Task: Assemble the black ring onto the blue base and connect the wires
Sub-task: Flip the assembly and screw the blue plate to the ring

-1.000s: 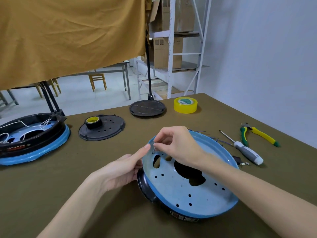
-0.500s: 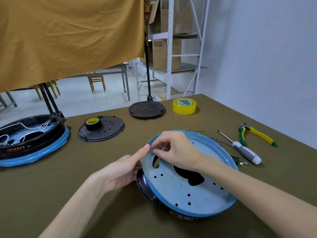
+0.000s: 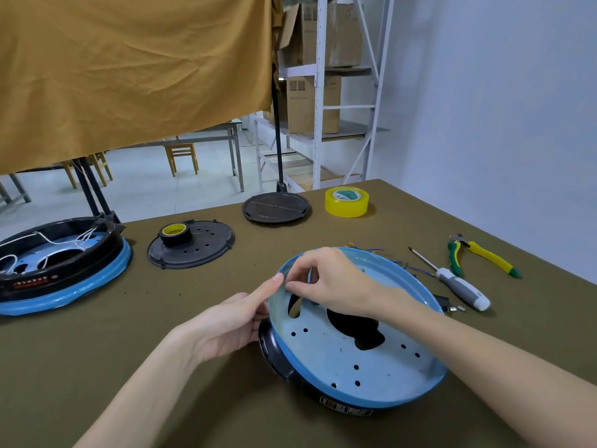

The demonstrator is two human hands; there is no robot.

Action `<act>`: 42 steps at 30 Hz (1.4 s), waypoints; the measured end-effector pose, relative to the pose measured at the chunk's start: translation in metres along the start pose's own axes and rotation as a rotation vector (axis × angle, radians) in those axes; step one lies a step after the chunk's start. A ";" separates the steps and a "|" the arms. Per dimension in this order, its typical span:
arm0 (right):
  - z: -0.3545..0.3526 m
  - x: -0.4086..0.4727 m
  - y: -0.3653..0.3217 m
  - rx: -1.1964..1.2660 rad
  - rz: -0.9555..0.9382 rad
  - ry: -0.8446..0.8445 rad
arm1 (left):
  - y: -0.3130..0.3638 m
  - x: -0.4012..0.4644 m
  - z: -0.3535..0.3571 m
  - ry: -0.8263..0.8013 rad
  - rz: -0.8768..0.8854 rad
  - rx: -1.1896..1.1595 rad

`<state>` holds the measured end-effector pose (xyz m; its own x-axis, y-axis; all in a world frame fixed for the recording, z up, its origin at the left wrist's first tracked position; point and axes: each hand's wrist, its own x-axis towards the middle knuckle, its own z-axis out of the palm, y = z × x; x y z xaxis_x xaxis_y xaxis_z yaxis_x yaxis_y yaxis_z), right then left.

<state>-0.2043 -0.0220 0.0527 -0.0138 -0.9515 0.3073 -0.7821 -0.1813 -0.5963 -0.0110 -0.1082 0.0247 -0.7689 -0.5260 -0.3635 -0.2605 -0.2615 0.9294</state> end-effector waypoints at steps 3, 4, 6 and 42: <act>-0.001 0.004 -0.003 -0.027 0.020 -0.016 | -0.001 0.001 0.000 0.000 0.003 -0.007; -0.002 0.006 -0.004 -0.028 0.032 -0.027 | 0.000 0.001 0.000 -0.005 0.003 -0.011; -0.003 0.007 -0.006 -0.027 0.051 -0.042 | 0.000 0.001 0.000 -0.007 0.001 -0.018; -0.027 -0.014 0.000 -0.165 0.107 0.051 | 0.005 -0.006 0.020 0.139 -0.022 0.023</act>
<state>-0.2207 -0.0016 0.0686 -0.1304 -0.9485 0.2886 -0.8659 -0.0328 -0.4991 -0.0190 -0.0902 0.0326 -0.6751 -0.6277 -0.3875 -0.2909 -0.2562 0.9218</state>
